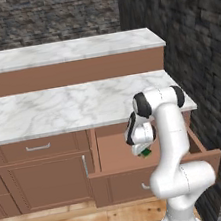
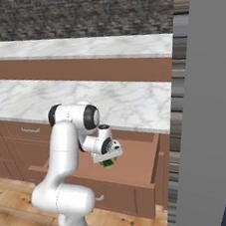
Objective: Restock the sink supplies by placing the sponge and soap dispenser on the counter and next to the sink. Make sure the soap dispenser is upright.
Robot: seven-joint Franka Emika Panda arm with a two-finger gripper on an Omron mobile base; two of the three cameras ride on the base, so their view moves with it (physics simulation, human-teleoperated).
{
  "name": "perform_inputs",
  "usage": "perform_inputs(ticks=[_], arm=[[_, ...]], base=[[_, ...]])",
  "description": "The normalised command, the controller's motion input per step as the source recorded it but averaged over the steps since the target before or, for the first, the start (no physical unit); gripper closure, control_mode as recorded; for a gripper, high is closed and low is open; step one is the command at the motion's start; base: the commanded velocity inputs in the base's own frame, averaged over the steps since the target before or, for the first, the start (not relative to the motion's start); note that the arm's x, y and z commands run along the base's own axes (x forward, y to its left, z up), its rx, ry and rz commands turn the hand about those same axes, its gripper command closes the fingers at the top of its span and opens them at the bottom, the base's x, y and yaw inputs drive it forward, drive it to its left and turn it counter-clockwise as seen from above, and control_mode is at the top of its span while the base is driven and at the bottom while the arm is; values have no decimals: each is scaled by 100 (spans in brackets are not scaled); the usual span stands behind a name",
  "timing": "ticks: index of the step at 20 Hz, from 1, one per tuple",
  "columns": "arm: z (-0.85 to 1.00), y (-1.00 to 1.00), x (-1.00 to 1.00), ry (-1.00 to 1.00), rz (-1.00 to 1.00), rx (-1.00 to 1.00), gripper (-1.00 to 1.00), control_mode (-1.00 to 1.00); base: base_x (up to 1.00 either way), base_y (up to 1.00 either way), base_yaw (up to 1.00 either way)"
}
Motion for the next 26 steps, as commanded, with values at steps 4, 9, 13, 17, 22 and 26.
perform_inputs(ticks=[4, 9, 13, 17, 22, 26], arm=[[-45, 8, 0, 0, 4, -1, 100, -100], [-58, 24, -5, 0, 4, -1, 100, -100], [-20, 26, -20, 0, 2, 0, 100, -100], [9, 24, -28, -2, 0, 0, 100, -100], [44, 4, -11, -5, 0, 0, 100, -100], [96, 0, -9, -9, 0, 0, 100, -100]], base=[[0, 0, 0], [0, 0, 0], [0, 0, 0], [0, 0, 0], [0, 0, 0], [0, 0, 0]])
